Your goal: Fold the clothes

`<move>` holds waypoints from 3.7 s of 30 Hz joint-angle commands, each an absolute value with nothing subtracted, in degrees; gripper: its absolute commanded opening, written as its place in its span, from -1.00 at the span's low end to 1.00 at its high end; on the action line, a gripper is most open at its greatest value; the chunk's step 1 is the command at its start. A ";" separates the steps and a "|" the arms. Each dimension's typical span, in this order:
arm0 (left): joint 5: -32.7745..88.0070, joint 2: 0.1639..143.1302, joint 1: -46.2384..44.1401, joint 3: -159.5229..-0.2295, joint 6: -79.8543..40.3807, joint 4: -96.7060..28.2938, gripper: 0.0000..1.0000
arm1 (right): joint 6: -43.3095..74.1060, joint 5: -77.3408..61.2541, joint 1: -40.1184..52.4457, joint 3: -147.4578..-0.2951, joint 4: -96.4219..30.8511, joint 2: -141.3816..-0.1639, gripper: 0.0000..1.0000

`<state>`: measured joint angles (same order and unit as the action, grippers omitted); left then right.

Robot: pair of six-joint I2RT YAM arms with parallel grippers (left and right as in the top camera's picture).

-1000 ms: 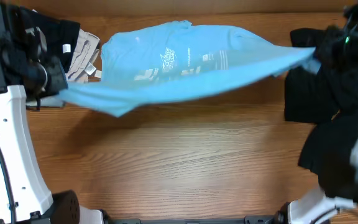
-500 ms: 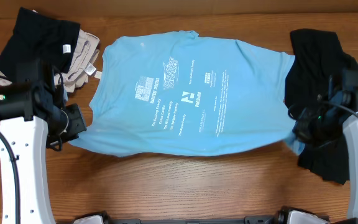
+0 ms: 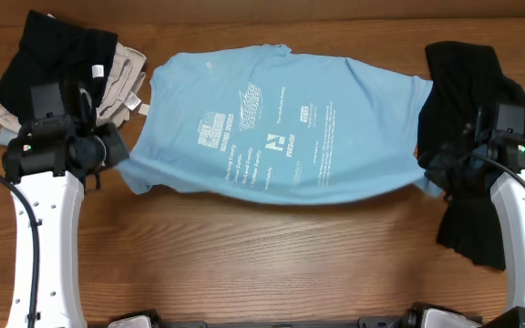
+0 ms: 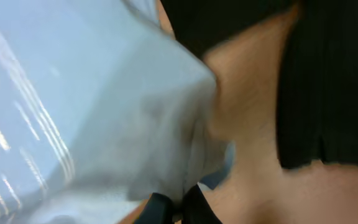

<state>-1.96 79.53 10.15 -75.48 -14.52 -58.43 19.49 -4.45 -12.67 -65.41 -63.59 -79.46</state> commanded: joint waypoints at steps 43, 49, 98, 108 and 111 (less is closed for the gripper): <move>2.63 88.36 8.80 -82.19 -18.35 -63.37 1.00 | 21.65 -10.20 -7.88 -69.89 -59.94 -91.50 0.65; 2.39 88.38 8.80 -69.43 -19.75 -55.66 1.00 | 22.79 -10.04 -7.88 -61.36 -49.12 -91.53 0.62; -0.14 98.80 10.68 -61.54 -20.51 -37.45 -0.92 | 26.04 2.94 -4.45 -50.17 -29.67 -94.65 -0.02; -0.21 98.72 10.70 -71.20 -17.63 -49.95 -0.92 | 26.65 2.96 -4.45 -46.06 -18.92 -94.70 -0.25; -0.23 98.67 10.70 -73.14 -16.62 -52.40 -0.92 | 26.68 2.94 -4.45 -46.06 -16.99 -94.76 -0.43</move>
<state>-0.12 98.50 10.26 -69.69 -19.22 -50.63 26.57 2.11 -4.73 -46.24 -18.50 -94.48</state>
